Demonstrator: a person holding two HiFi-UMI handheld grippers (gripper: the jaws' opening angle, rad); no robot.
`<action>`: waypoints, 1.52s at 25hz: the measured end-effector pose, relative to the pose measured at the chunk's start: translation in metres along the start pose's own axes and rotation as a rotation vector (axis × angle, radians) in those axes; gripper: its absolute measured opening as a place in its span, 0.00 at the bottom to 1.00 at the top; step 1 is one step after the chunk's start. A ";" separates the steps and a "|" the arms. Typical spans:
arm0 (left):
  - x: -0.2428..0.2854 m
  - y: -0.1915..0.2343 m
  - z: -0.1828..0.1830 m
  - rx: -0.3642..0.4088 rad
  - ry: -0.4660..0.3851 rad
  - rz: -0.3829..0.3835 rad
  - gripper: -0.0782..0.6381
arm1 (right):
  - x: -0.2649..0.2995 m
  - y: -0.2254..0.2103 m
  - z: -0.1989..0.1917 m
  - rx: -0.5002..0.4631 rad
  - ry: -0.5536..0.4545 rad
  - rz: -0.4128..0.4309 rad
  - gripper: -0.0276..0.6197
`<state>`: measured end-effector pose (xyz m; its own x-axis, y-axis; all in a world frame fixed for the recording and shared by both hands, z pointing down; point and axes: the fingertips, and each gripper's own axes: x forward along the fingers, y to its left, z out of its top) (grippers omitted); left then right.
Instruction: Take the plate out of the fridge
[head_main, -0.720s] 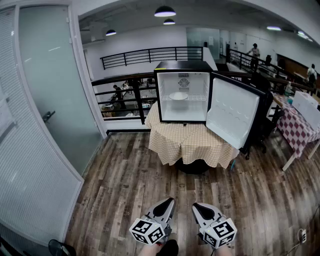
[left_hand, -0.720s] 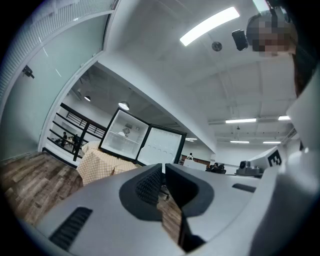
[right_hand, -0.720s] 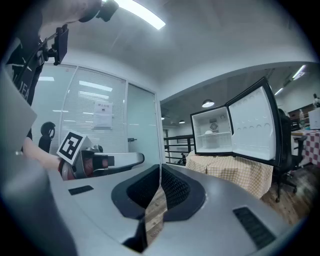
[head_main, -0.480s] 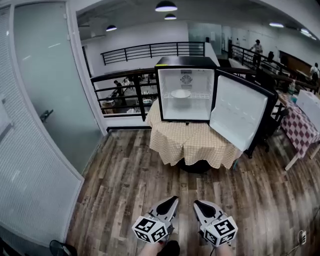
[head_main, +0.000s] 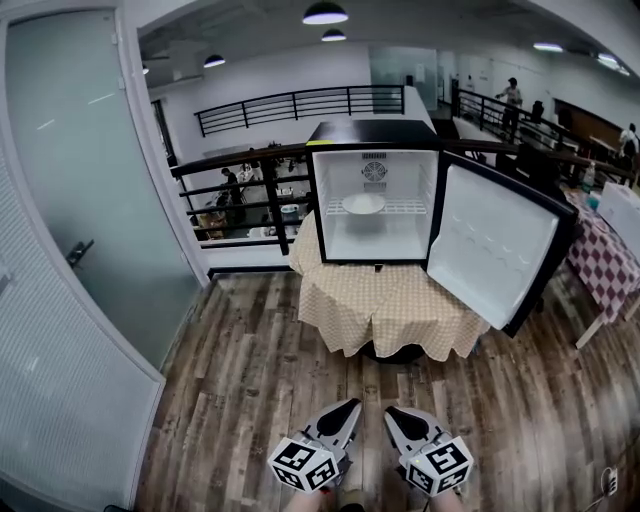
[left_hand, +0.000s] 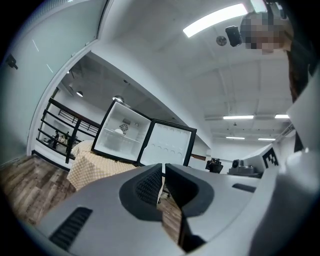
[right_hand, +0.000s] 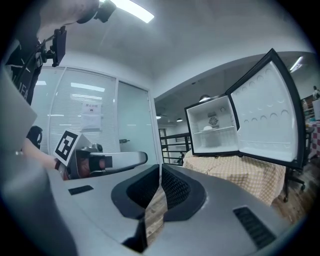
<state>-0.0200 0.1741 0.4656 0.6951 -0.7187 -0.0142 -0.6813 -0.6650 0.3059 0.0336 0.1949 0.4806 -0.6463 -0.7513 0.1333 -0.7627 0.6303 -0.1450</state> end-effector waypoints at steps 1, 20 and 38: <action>0.005 0.006 0.003 0.001 0.000 -0.004 0.15 | 0.008 -0.003 0.002 -0.001 -0.002 -0.001 0.11; 0.054 0.069 0.009 -0.019 0.015 -0.034 0.15 | 0.082 -0.048 0.008 0.030 0.003 -0.056 0.11; 0.142 0.139 0.027 -0.021 0.022 -0.010 0.14 | 0.169 -0.122 0.025 0.045 0.023 -0.003 0.11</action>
<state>-0.0219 -0.0261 0.4801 0.7071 -0.7071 0.0039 -0.6694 -0.6676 0.3260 0.0182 -0.0144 0.4967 -0.6452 -0.7480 0.1559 -0.7627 0.6185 -0.1889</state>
